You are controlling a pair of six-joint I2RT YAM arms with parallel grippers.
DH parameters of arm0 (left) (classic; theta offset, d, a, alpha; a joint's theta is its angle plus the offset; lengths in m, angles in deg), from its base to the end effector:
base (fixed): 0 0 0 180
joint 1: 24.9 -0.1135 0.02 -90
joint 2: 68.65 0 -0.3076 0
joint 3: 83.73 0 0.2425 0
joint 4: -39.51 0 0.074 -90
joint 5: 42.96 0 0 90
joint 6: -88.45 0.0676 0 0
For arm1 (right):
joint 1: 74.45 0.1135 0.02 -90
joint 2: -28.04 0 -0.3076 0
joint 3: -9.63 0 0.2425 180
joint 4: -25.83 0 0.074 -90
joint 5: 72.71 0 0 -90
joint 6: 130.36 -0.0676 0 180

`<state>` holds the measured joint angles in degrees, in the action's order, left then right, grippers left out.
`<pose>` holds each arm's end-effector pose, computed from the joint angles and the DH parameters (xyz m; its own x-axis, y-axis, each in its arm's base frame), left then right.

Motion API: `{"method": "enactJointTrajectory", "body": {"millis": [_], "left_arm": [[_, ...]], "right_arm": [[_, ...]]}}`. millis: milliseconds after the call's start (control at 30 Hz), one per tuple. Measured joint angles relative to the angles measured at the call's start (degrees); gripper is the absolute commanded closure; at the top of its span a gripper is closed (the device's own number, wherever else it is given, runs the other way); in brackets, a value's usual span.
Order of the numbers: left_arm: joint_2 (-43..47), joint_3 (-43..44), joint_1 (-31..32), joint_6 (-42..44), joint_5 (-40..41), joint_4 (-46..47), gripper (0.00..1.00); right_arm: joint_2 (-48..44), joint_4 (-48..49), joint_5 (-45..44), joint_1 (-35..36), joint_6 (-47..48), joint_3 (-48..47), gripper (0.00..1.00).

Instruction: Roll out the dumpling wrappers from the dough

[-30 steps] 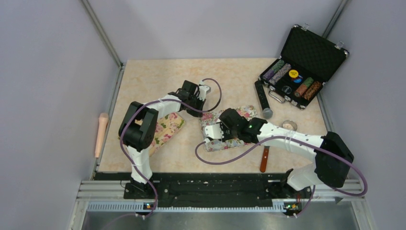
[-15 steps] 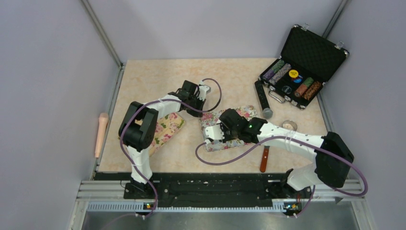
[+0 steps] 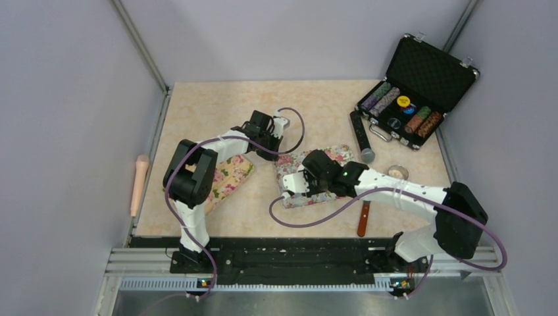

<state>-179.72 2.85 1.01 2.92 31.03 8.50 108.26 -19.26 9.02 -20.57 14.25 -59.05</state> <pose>0.3786 -0.2047 0.1855 -0.6953 0.4211 -0.5824 0.6166 0.7658 -0.1825 0.1746 0.2227 0.2504 0.3286 -0.9184 -0.2206 -0.8373 -0.1751 -0.5180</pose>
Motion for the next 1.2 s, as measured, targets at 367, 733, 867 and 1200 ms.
{"method": "enactJointTrajectory", "body": {"millis": [367,733,867,1200], "left_arm": [[0.0,0.0,0.0,0.0,0.0,0.0,1.0],[0.0,0.0,0.0,0.0,0.0,0.0,1.0],[0.0,0.0,0.0,0.0,0.0,0.0,1.0],[0.0,0.0,0.0,0.0,0.2,0.0,1.0]], "right_arm": [[-2.2,-1.7,1.5,0.1,-1.2,1.2,1.0],[-5.0,-7.6,5.3,0.8,-3.0,1.0,1.0],[-7.2,-13.2,6.9,1.0,-4.3,0.1,1.0],[-8.0,-15.8,6.0,0.2,-5.4,-5.6,1.0]]}}
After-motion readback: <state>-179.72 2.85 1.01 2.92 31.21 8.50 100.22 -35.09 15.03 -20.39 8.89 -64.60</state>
